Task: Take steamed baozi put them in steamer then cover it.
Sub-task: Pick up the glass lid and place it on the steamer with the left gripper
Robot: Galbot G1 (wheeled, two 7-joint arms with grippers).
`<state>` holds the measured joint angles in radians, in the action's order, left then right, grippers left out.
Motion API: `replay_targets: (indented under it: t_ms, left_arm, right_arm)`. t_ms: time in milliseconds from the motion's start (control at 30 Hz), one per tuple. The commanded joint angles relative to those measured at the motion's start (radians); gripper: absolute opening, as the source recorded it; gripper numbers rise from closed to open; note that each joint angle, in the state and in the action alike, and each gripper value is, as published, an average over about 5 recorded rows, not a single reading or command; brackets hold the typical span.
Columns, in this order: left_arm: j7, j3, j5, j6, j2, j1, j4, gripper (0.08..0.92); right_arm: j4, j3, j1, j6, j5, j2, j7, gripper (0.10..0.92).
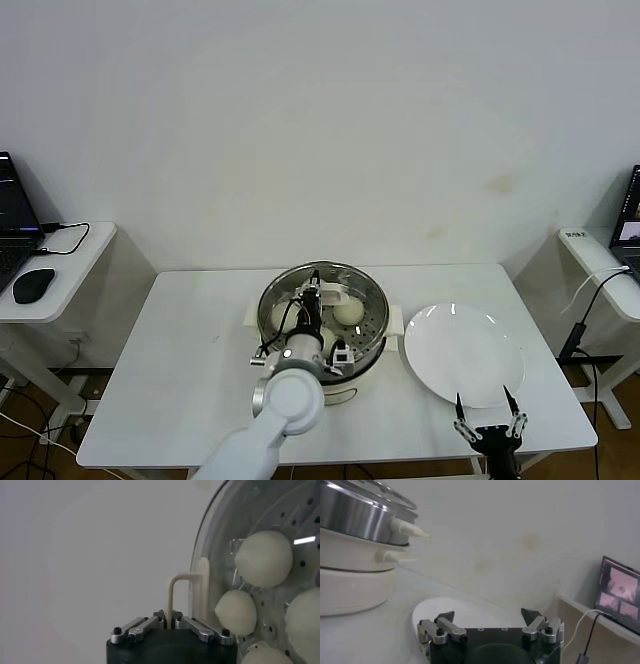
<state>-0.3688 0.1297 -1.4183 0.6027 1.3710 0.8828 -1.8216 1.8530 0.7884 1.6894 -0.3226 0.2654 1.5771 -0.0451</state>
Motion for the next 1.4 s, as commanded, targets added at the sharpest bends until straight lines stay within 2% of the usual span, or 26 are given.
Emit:
replay_targets:
  t_ms: [33, 1100, 1200, 1400]
  left_arm:
    - [0.002, -0.001, -0.011, 0.001, 0.014, 0.003, 0.007, 0.145]
    - [0.039, -0.006, -0.013, -0.005, 0.029, 0.019, 0.029, 0.148]
    - [0.041, -0.009, -0.003, -0.003, 0.023, 0.027, 0.013, 0.190]
    - [0.064, -0.012, 0.044, 0.000, -0.014, 0.071, -0.066, 0.357]
  right_arm:
    - [-0.002, -0.002, 0.000, -0.001, 0.002, 0.000, 0.000, 0.823]
    - [-0.012, -0.012, -0.001, -0.007, 0.003, -0.001, -0.006, 0.823]
    - [-0.012, -0.016, 0.000, -0.007, 0.006, 0.000, -0.007, 0.823]
    - [-0.012, -0.025, 0.004, -0.007, 0.011, 0.000, -0.007, 0.823]
